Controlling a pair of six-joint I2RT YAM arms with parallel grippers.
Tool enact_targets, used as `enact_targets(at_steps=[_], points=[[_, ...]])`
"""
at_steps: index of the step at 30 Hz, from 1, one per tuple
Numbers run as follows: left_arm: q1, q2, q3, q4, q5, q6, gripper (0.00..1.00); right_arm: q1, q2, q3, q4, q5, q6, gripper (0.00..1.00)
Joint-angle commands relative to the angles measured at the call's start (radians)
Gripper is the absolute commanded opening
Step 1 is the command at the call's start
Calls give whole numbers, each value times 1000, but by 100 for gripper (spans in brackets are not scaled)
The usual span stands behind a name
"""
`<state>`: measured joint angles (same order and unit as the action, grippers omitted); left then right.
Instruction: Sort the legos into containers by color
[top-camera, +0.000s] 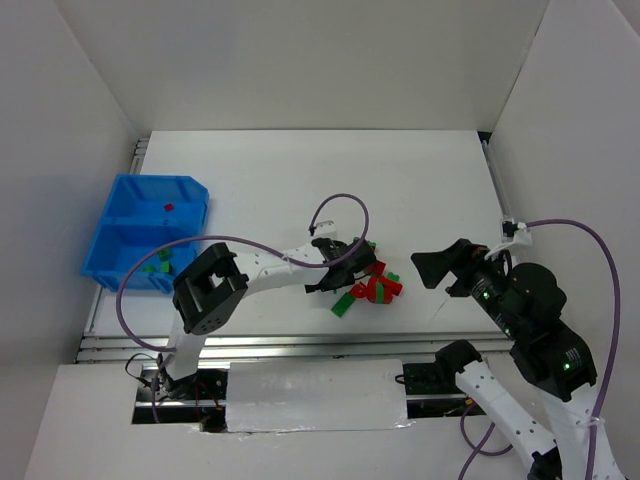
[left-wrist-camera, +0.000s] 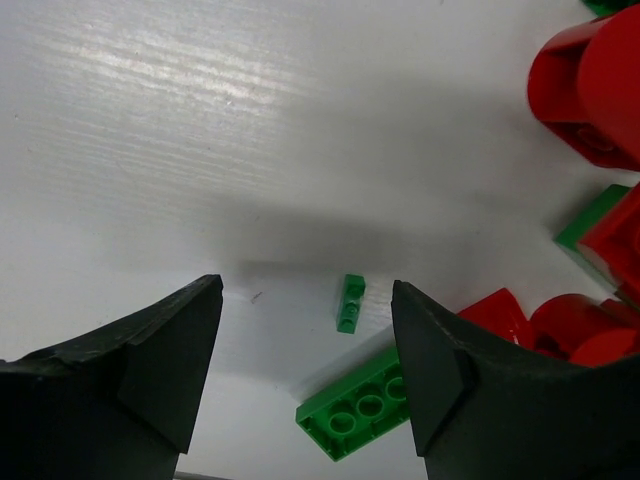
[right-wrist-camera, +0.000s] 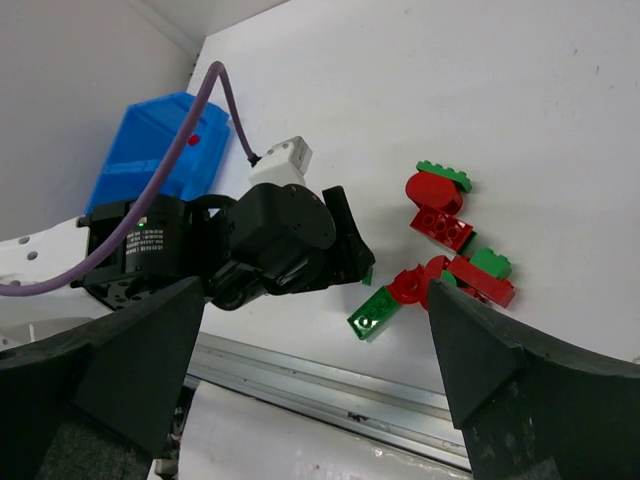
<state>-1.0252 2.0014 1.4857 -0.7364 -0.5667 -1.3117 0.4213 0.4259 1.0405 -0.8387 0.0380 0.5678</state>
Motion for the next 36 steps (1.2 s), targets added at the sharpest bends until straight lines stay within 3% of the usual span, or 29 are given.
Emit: enact_targets(at_steps=[1,5,6,7,10,12,13,14,23,25,28,30,34,36], points=[[-3,29,-24,26,19,14,80,7,-12,-17,18,-10,-13,100],[-3,65,-10,17,24,20,77,7,-18,-33,29,-13,-13,100],[-3,66,-11,22,25,22,67,7,-19,-34,32,-13,-13,100],[-3,66,-16,28,24,20,65,8,-18,-37,35,-16,-16,100],[-3,57,-37,40,21,16,65,7,-18,-54,36,-27,-19,100],[-3,57,-50,40,22,14,56,7,-19,-60,39,-27,-17,100],[-3,57,-54,40,22,9,48,7,-21,-65,41,-29,-17,99],[-1,56,-61,34,22,5,32,7,-22,-65,43,-29,-16,100],[34,-41,-180,74,22,-18,2,7,-7,-73,64,-58,-13,100],[42,-67,-202,92,25,-12,7,7,-6,-77,66,-58,-11,100],[43,-85,-206,89,22,0,35,7,-4,-82,64,-58,-14,100],[40,-99,-206,101,30,28,40,7,-6,-80,61,-56,-14,99],[22,-118,-226,246,54,259,58,7,-10,-77,55,-55,-17,100],[22,-130,-248,314,83,406,59,7,-10,-74,53,-56,-22,100]])
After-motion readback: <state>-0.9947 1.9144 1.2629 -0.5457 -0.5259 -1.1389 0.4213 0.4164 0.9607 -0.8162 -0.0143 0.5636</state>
